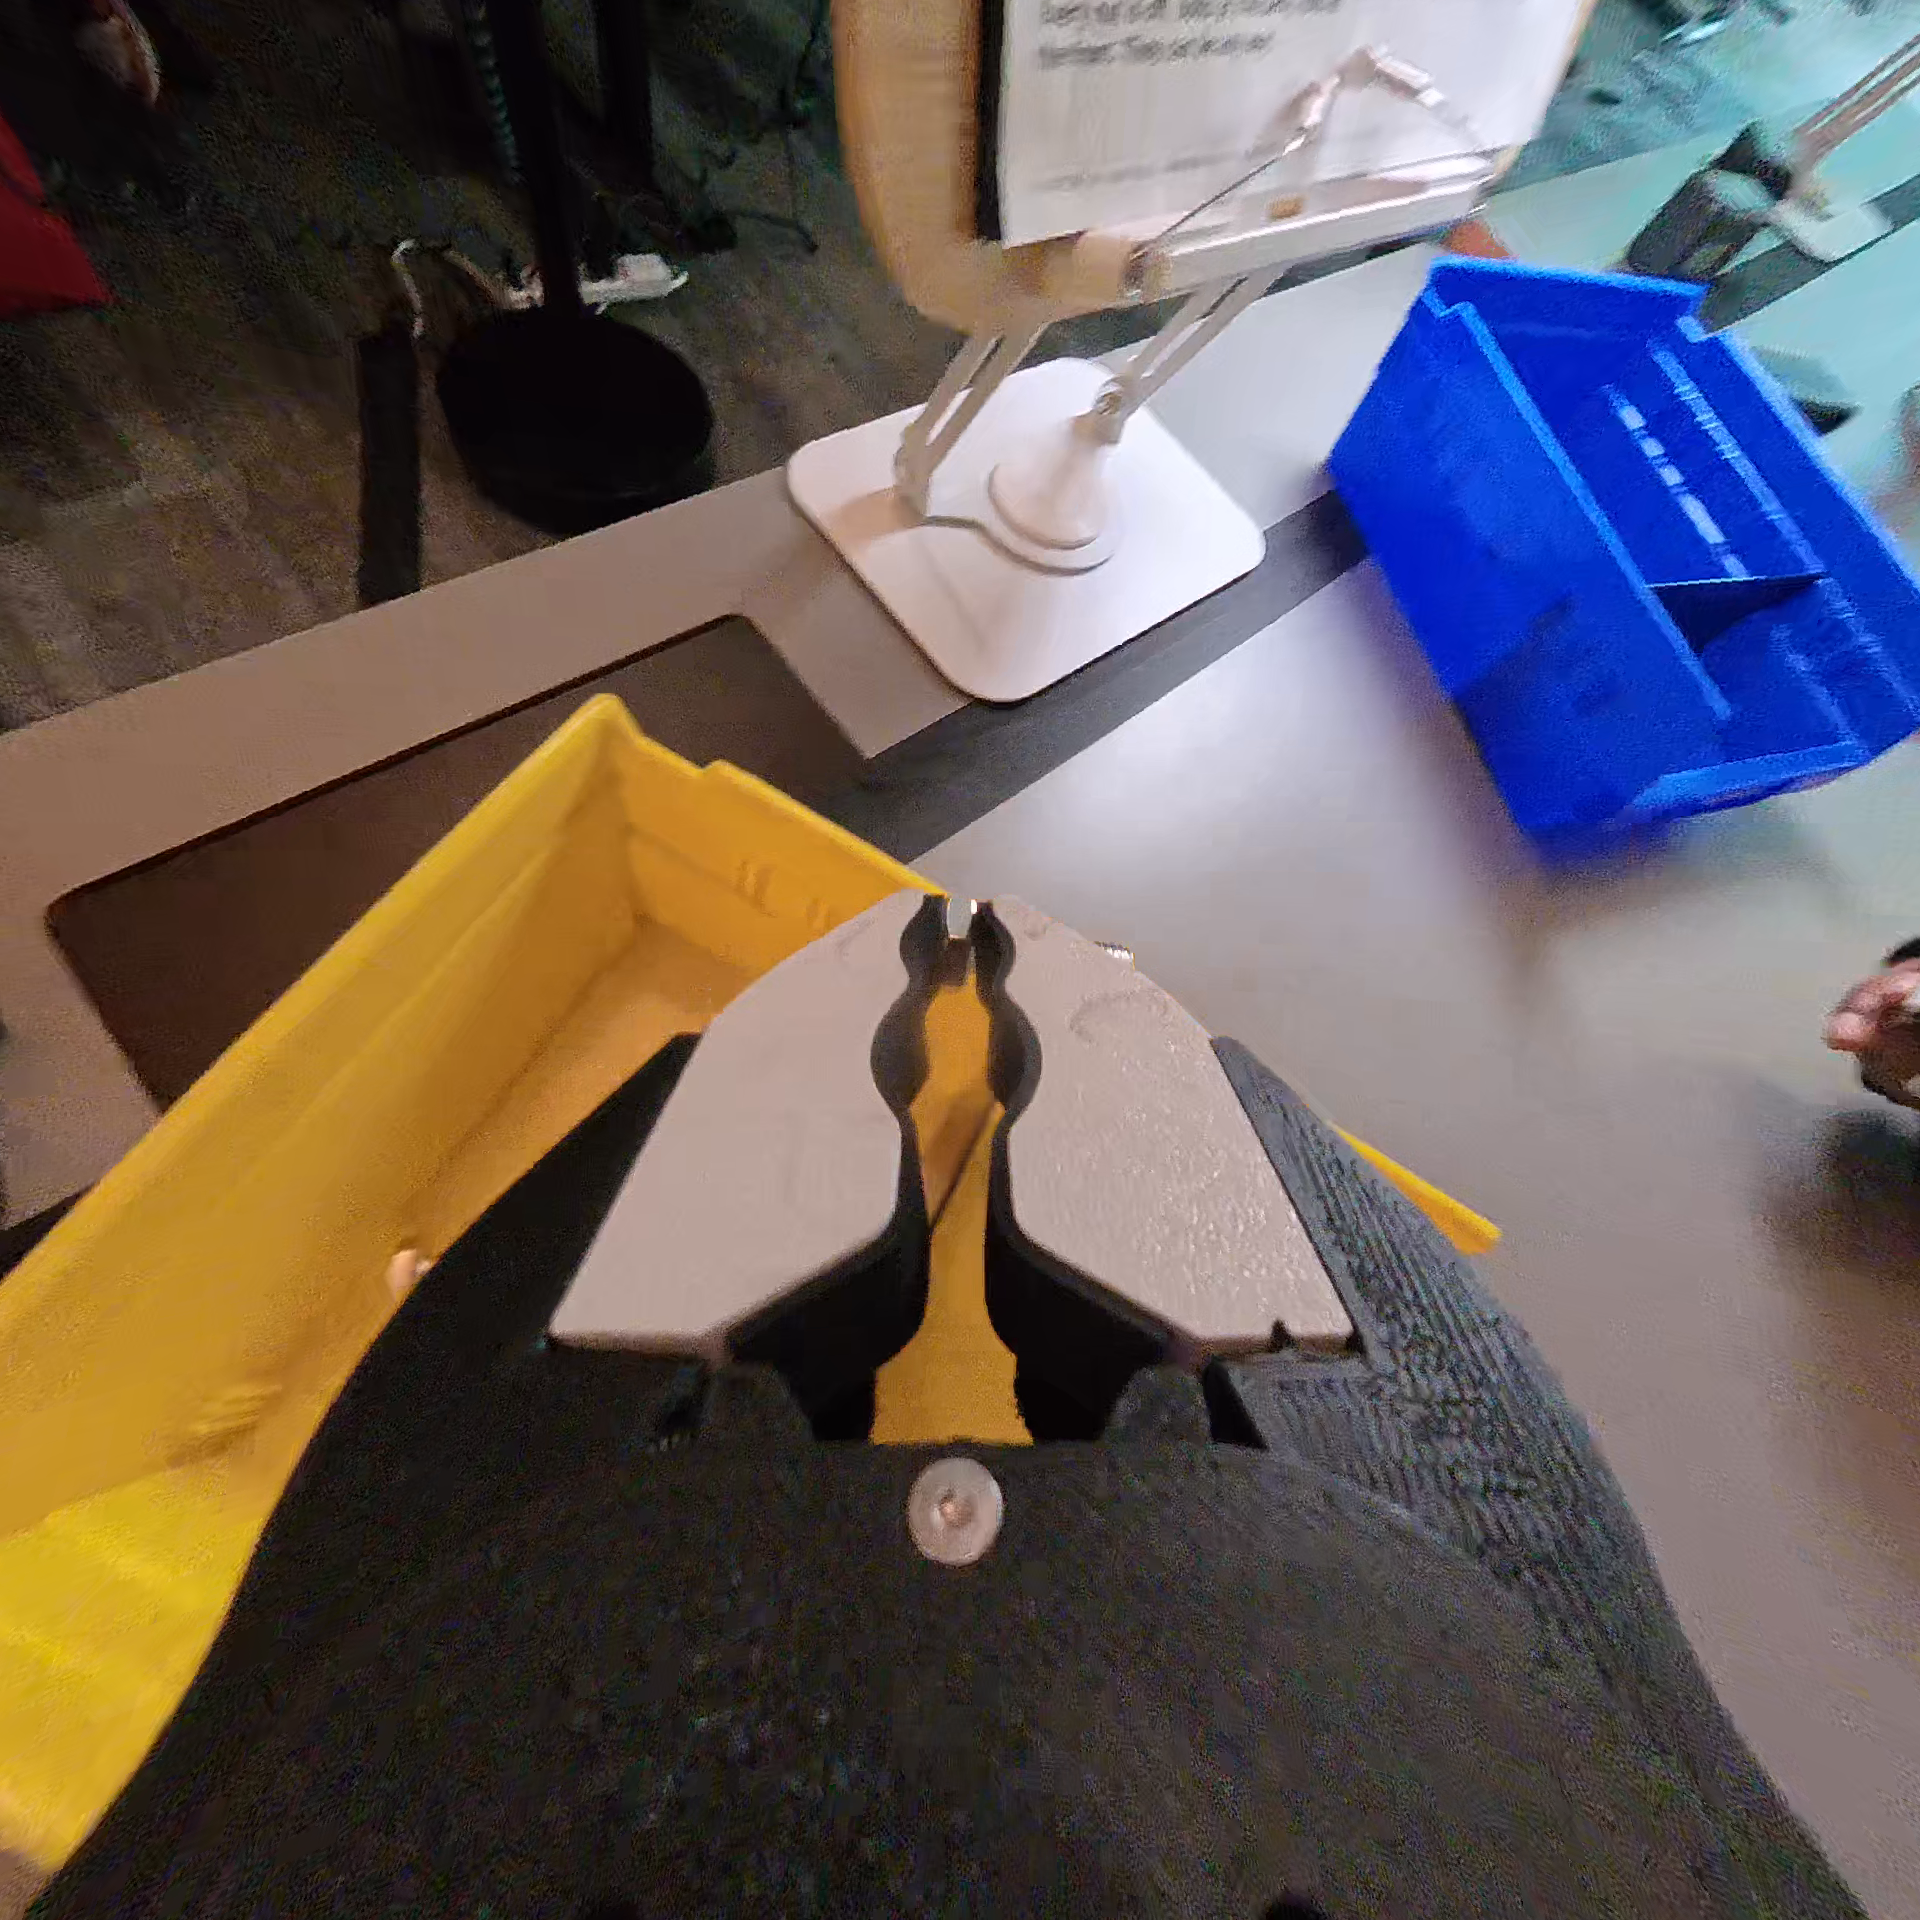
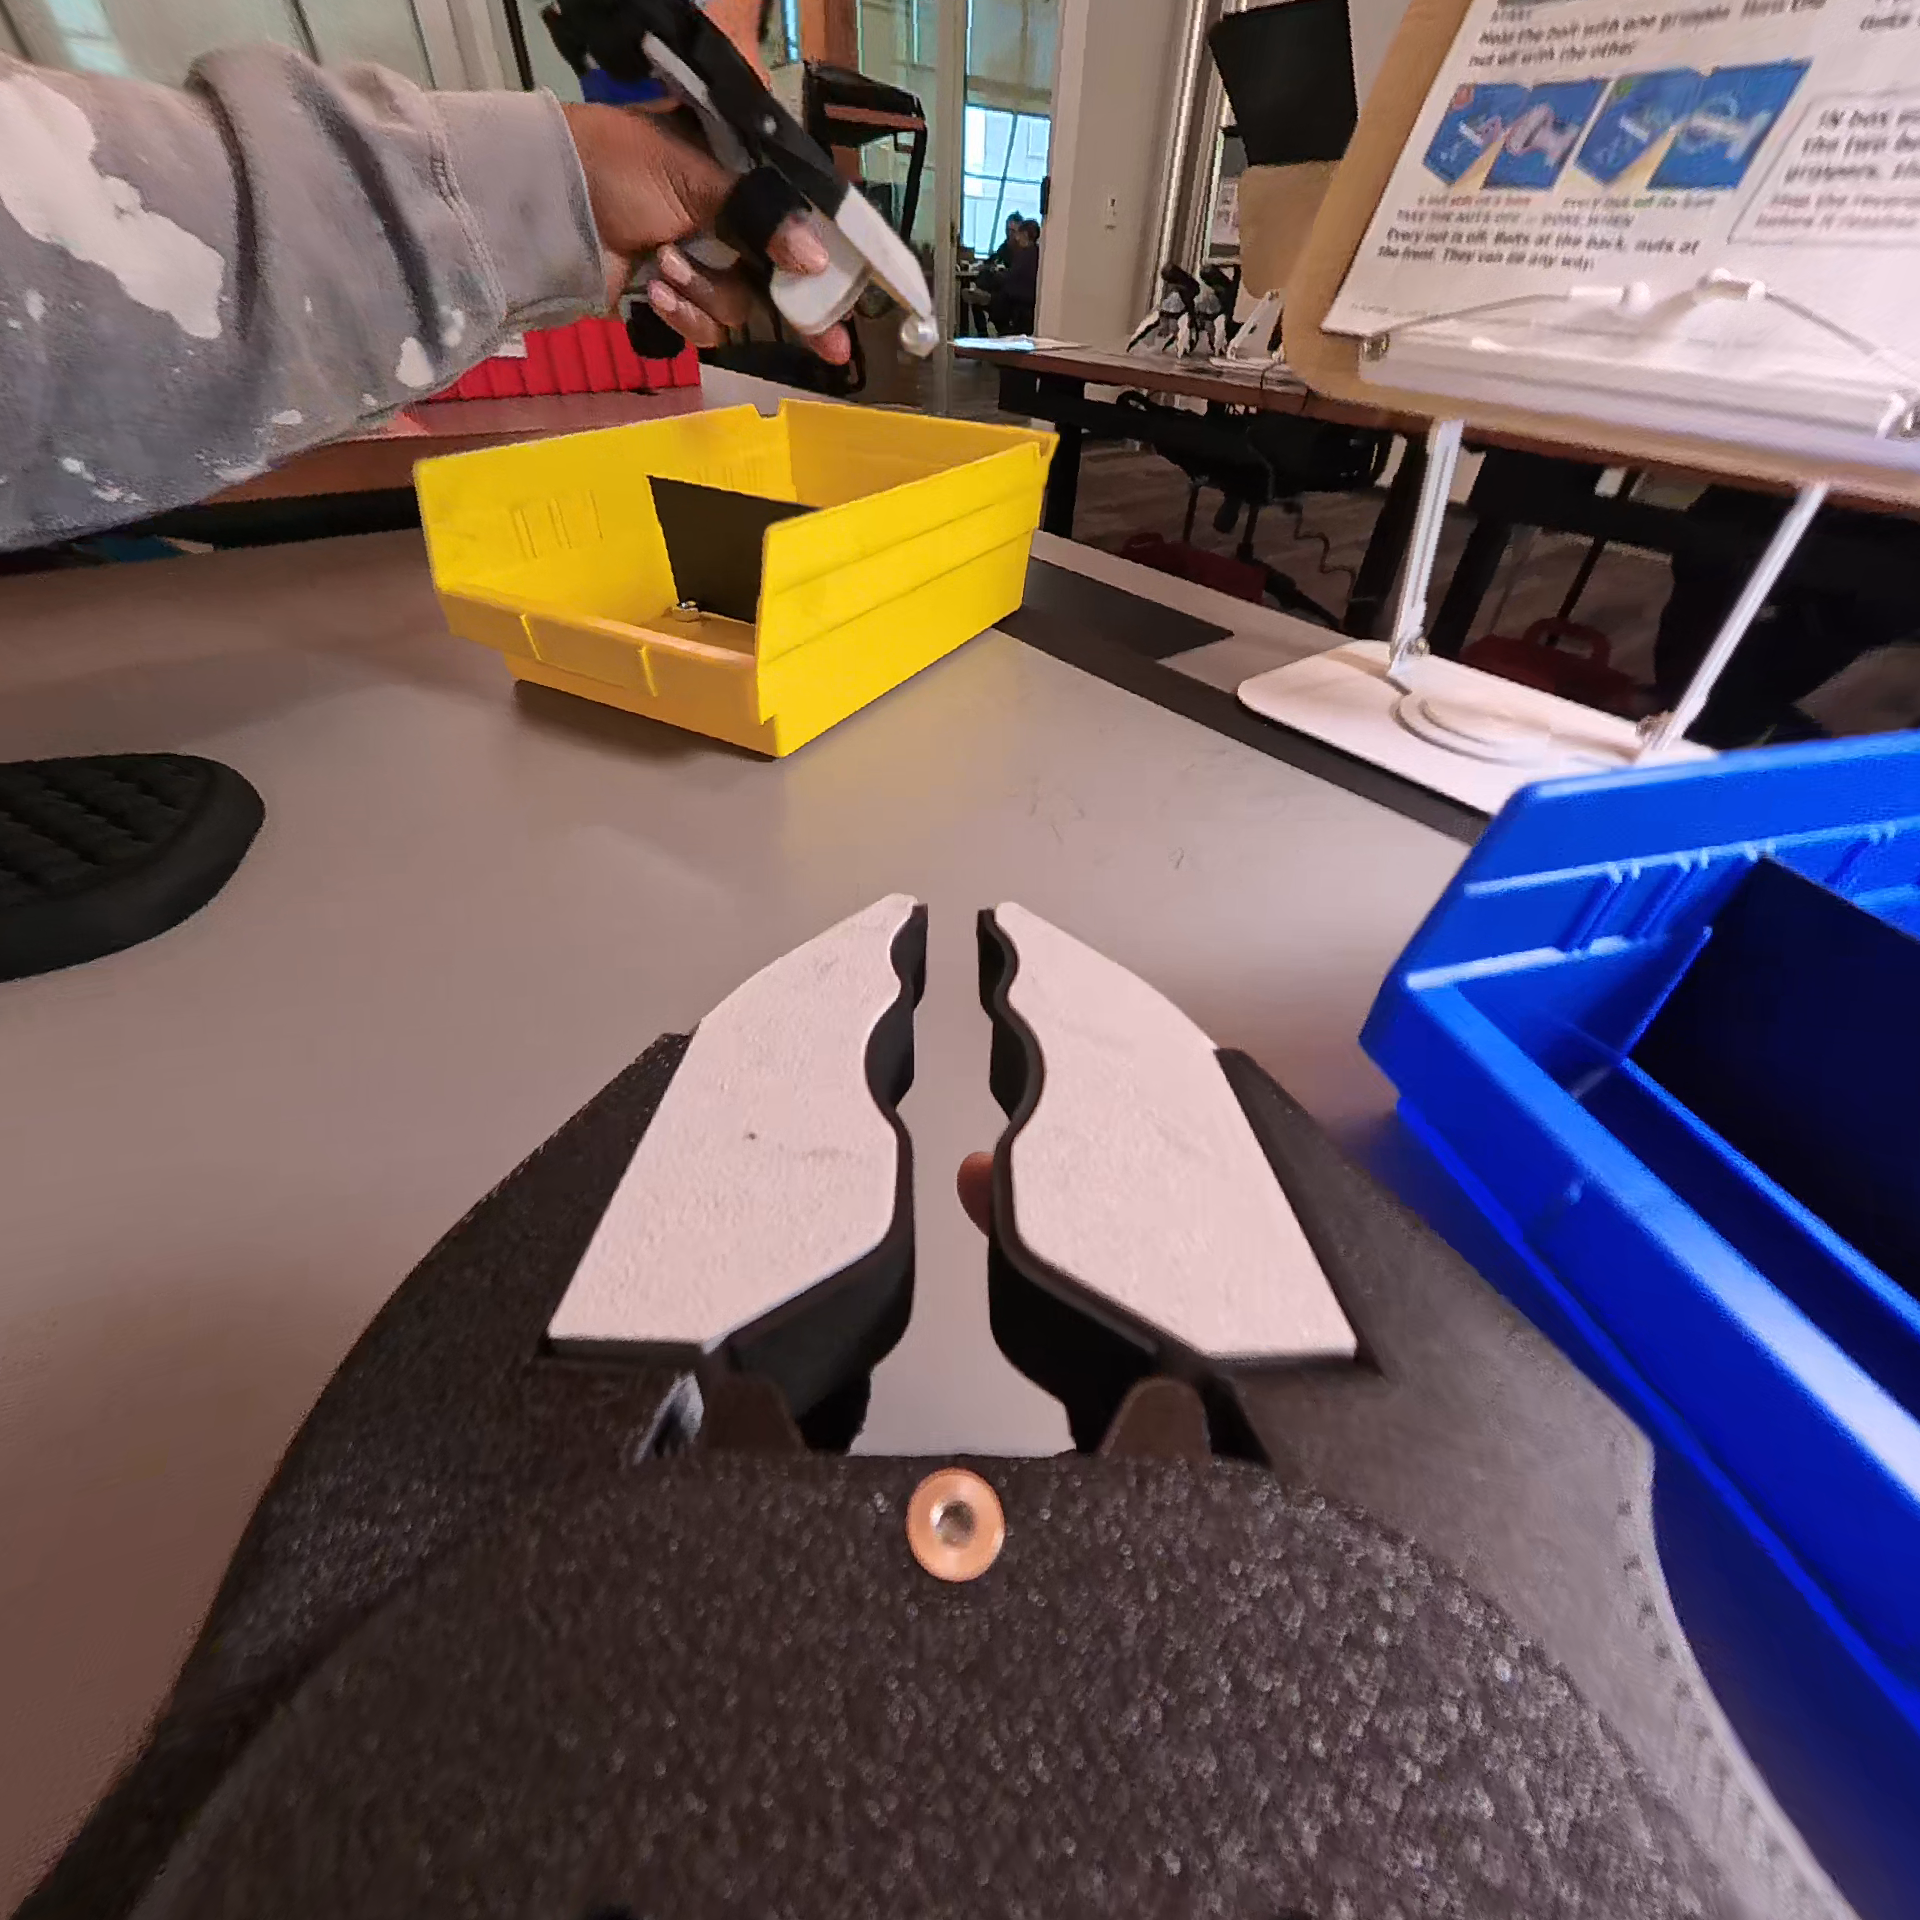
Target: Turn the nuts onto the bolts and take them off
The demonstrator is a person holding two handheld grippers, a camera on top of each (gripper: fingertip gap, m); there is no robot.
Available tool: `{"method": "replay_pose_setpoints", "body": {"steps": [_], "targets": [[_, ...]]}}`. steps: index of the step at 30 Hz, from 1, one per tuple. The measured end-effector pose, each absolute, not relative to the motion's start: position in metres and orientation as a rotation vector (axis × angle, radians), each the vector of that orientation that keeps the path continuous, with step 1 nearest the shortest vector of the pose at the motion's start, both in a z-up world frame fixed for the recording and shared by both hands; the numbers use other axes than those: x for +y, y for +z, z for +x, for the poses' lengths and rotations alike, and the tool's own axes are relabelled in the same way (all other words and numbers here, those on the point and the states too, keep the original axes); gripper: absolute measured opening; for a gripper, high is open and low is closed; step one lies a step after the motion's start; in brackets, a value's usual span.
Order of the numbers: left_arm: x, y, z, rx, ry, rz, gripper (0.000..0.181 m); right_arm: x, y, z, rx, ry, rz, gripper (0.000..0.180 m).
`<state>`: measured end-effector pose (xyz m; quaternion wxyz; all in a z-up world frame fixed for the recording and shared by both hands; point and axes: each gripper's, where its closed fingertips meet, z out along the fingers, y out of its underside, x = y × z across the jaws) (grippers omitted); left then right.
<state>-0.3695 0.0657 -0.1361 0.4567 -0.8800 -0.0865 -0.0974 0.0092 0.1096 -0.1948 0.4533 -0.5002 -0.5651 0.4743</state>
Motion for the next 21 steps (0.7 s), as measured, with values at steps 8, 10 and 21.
{"method": "replay_pose_setpoints", "body": {"steps": [8, 10, 21], "targets": [[0.072, -0.090, -0.164, 0.100, -0.871, -1.807, 0.006, 0.091, -0.138, -0.032, -1.408, 1.075, -0.892, 0.025], [0.067, -0.092, -0.118, 0.132, -1.020, -1.736, 0.006, 0.081, -0.128, -0.042, -1.414, 0.987, -0.774, 0.031], [0.054, -0.135, -0.027, 0.027, -1.412, -1.612, 0.006, 0.045, -0.140, -0.042, -1.481, 0.781, -0.555, 0.019]]}}
